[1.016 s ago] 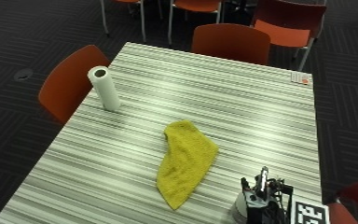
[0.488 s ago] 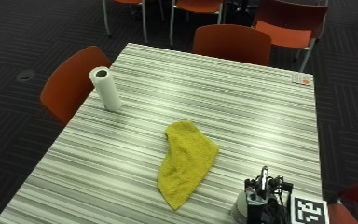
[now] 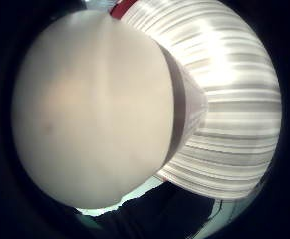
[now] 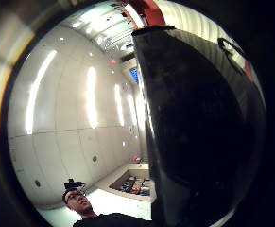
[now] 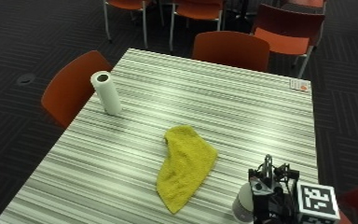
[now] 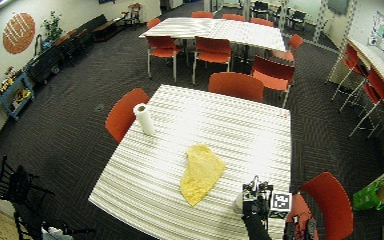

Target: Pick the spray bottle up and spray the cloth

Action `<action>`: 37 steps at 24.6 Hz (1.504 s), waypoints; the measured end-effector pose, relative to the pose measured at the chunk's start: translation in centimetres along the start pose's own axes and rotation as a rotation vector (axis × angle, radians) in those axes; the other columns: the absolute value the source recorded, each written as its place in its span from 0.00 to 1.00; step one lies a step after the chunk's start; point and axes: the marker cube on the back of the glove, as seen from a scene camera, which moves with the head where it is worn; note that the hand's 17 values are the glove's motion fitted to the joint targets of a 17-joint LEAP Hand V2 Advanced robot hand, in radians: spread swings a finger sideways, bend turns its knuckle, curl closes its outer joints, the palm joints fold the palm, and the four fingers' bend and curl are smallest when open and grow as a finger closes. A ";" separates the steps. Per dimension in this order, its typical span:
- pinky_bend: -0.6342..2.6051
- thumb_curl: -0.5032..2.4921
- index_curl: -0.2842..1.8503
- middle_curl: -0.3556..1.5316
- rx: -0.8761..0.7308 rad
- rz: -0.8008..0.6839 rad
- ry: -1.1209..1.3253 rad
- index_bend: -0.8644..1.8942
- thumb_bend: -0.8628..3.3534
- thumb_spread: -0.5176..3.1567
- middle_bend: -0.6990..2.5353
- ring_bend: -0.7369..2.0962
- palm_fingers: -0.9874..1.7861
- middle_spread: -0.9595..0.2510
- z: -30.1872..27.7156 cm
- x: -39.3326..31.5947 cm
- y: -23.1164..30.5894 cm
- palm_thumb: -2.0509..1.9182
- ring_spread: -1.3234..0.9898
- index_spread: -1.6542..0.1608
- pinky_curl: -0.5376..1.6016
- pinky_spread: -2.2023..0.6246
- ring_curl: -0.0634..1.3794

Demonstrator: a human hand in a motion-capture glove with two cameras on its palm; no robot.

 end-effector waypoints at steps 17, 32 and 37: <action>0.23 0.39 0.39 0.48 -0.121 -0.070 0.051 0.51 0.21 0.44 0.41 0.45 0.67 0.79 -0.3 -9.4 -0.1 0.82 0.54 0.85 0.30 0.83 0.34; 0.23 0.40 0.40 0.48 -0.373 -0.035 0.111 0.49 0.20 0.42 0.39 0.45 0.69 0.79 9.0 -11.1 -2.0 0.82 0.54 0.85 0.32 0.83 0.35; 0.24 0.40 0.40 0.48 -0.396 0.110 0.232 0.47 0.20 0.42 0.38 0.46 0.71 0.79 8.9 -8.7 -4.1 0.82 0.54 0.85 0.33 0.83 0.36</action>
